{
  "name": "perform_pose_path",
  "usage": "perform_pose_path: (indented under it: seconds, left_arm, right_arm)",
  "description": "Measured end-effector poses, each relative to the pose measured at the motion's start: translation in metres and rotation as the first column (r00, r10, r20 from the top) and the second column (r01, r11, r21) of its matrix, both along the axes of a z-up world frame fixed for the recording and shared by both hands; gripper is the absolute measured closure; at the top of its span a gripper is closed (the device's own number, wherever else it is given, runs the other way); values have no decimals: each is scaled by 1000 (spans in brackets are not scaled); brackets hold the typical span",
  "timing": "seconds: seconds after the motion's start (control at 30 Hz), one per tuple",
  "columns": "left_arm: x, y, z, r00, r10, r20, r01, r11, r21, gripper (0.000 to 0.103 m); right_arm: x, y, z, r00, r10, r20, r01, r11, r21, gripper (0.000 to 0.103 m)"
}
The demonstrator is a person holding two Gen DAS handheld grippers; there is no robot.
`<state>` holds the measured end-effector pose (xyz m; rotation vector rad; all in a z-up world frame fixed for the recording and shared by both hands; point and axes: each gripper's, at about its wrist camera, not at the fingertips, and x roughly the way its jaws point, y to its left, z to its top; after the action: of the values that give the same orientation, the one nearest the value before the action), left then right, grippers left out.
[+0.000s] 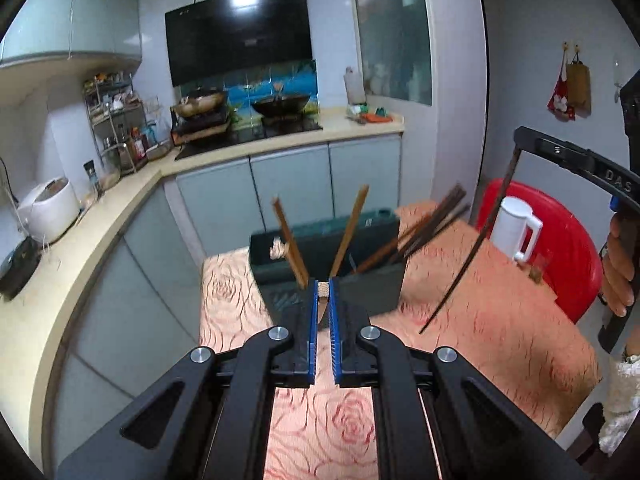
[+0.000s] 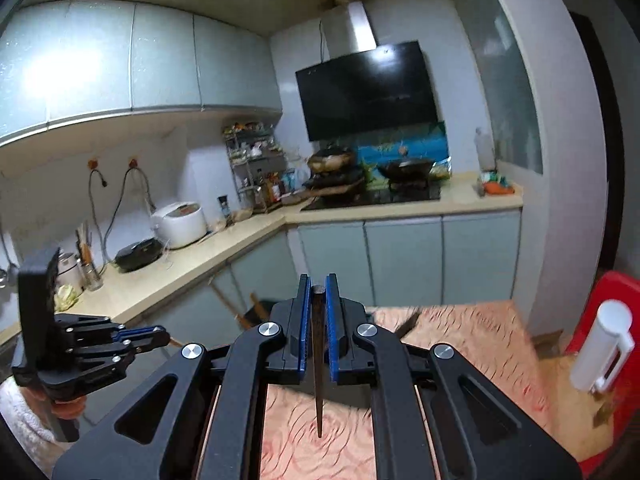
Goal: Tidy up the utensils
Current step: 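Carry both held chopsticks to the green holder and lower them in, then open both tools to release the chopsticks into the holder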
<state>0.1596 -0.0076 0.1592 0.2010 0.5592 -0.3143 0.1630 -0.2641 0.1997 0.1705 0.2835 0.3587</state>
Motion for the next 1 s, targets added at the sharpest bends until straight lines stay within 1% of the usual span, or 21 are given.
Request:
perform_pose_path:
  seconds: [0.13, 0.27, 0.4, 0.47, 0.63, 0.73, 0.9, 1.0]
  left_arm:
    - [15, -15, 22, 999, -7, 36, 8, 1000, -8, 98]
    - [31, -23, 37, 998, 5, 64, -4, 1000, -15, 98]
    - [48, -29, 43, 997, 22, 71, -21, 1000, -18, 98]
    - [60, -30, 40, 998, 33, 58, -32, 999, -19, 98]
    - [82, -32, 20, 999, 48, 11, -48, 999, -15, 98]
    - [93, -31, 4, 998, 56, -23, -56, 998, -15, 98]
    - [102, -27, -17, 996, 66, -58, -67, 998, -12, 98]
    - [107, -25, -24, 995, 75, -70, -76, 997, -12, 98]
  right_arm:
    - [20, -6, 17, 999, -39, 25, 39, 999, -3, 95]
    - [38, -9, 28, 997, -63, 43, 63, 998, -7, 95]
    - [53, -10, 36, 995, -76, 60, 76, 997, -4, 95]
    - [63, -10, 37, 995, -84, 62, 84, 996, -1, 95]
    - [83, -7, 30, 994, -93, 51, 92, 996, 8, 95]
    - [96, -1, 16, 996, -93, 12, 93, 996, -7, 95]
    - [109, 14, -18, 994, -79, -70, 76, 996, -48, 95]
    - [112, 23, -33, 993, -47, -112, 39, 997, -67, 95]
